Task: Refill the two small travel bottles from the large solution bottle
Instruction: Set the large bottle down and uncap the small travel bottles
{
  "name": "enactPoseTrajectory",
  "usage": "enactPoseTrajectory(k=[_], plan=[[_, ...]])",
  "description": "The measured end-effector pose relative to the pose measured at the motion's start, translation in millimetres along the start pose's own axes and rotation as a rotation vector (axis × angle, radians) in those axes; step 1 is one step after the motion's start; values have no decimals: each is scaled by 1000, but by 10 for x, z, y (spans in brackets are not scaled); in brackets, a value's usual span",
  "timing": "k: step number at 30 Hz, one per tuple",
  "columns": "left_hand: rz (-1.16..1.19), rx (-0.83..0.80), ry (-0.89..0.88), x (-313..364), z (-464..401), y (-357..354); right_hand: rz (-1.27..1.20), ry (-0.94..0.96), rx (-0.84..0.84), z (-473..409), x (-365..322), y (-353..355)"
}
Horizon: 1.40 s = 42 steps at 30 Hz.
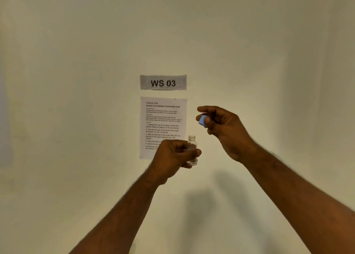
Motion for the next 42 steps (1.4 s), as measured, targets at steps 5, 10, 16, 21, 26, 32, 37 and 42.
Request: enactPoseTrajectory(k=[5,10,16,21,26,32,37,42], plan=[[39,-8,83,-477,467,-26,-201,-136,74,420,606,65],[-229,-9,101,-1087,1184,11,-293,-320,122,1096,1489,-1],[-276,14,227,-1968,2253,7,-141,-534,152,2111,2501,-279],[-334,-59,442,-2733,3023,-63,10,-750,84,2943,3235,-617],[-378,-165,625,-3352,3587,-208,187,-927,46,3625,3934,-970],[-451,-278,730,-3869,4067,-306,405,-985,-71,4126,4621,-1296],[-483,-361,790,-4162,4359,-318,555,-1036,-193,4415,5077,-1483],[-499,-417,799,-4314,4476,-325,613,-1042,-233,4505,5254,-1573]])
Point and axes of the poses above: each hand's wrist, its own z-axis away from the middle knuckle, its own y-axis out of the back of the hand, x = y × z, the point moved 8 cm from there along -z, towards the middle knuckle, and after that the axes turned 7 degrees about -y, right-handed, at the moved point
